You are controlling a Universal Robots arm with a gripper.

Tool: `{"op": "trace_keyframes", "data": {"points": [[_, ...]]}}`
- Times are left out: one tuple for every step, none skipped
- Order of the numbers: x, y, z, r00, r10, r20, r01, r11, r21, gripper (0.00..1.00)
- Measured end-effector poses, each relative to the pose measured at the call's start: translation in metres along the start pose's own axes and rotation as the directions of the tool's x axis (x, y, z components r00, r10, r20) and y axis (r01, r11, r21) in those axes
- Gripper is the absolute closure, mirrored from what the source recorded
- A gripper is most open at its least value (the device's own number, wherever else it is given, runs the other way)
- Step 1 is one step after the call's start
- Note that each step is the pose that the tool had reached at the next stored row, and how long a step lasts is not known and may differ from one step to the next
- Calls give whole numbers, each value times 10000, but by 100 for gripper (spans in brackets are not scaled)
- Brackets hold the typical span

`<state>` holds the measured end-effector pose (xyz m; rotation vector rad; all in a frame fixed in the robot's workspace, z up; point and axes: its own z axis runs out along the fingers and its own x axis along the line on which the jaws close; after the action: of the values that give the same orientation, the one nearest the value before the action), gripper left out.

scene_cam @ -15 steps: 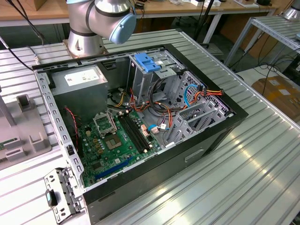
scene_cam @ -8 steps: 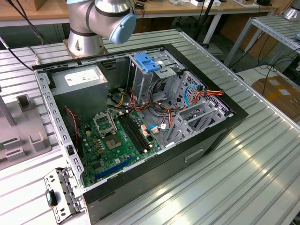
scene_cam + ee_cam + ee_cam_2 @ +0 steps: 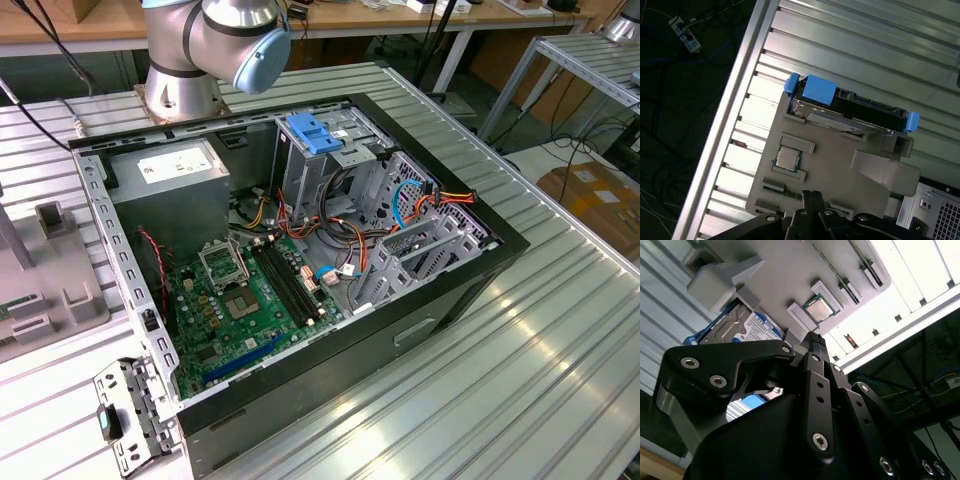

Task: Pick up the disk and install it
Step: 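Pick up the disk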

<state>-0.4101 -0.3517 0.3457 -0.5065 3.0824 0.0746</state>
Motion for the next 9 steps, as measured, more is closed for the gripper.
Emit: {"op": "trace_keyframes", "data": {"points": [[0,0,0,10000,-69,-3,69,10000,-2,89],[0,0,0,9998,-174,-7,174,9998,-4,89],[0,0,0,9997,-255,-11,255,9997,-6,89],[0,0,0,9994,-341,-15,341,9994,-9,89],[0,0,0,9986,-536,-24,536,9986,-14,89],[0,0,0,9978,-661,-29,661,9978,-17,89],[0,0,0,9970,-772,-33,772,9970,-20,89],[0,0,0,9965,-841,-36,841,9965,-22,89],[0,0,0,9958,-914,-39,914,9958,-24,89]]}}
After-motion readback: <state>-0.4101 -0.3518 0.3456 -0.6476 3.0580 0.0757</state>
